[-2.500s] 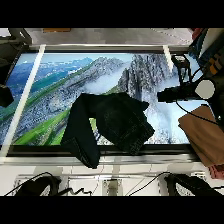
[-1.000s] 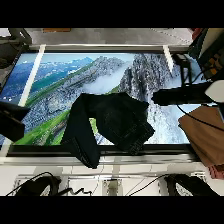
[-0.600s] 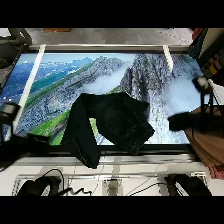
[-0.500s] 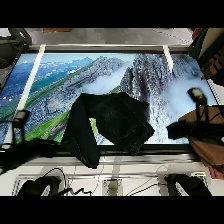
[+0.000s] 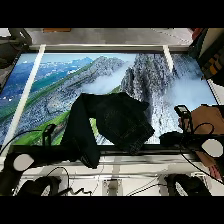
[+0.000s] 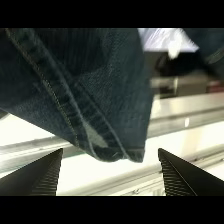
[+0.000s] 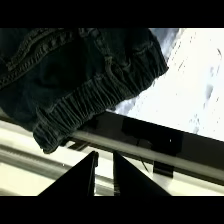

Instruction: Fold the clothes and pants, and hang the long-sleeved shirts on hangers.

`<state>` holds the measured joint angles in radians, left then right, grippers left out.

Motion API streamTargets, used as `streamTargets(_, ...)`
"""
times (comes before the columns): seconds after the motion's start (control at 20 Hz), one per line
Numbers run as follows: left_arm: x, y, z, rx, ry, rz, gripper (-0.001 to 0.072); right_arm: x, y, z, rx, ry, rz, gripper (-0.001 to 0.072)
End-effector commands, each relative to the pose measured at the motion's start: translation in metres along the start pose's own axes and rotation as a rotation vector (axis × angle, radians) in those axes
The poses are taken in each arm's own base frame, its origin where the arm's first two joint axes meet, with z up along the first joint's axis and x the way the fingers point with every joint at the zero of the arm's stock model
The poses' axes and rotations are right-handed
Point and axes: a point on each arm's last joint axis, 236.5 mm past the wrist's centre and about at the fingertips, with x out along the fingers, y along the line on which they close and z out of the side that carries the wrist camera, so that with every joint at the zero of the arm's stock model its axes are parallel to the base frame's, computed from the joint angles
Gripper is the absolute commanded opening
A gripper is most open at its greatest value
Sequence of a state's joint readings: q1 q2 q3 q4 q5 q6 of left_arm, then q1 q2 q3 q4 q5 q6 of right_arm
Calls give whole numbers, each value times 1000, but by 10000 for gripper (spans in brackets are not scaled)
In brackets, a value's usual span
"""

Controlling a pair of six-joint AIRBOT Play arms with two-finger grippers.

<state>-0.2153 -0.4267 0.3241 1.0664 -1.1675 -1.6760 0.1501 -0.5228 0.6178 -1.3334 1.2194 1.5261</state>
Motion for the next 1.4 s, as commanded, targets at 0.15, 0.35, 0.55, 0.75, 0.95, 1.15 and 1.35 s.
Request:
streamTargets(0.15,43,-13,-44,89,262,-27,483,3,-1,11,14,-53,1,571)
streamTargets(0.35,49,-9,-59,103,298,47,470,3,-1,3,14,-21,0,571)
streamTargets(0.55,51,-7,-56,112,278,65,720,3,-1,4,13,-22,0,571)
streamTargets(0.75,62,-14,-25,34,149,44,707,3,-1,4,13,-22,0,570)
streamTargets(0.95,82,4,-34,-16,225,108,555,3,-1,4,17,-22,0,570)
streamTargets(1.15,93,4,-17,-12,205,131,21,3,-1,4,62,-23,-1,561)
streamTargets(1.35,72,-8,52,198,36,196,20,3,-18,5,28,-28,-70,50)
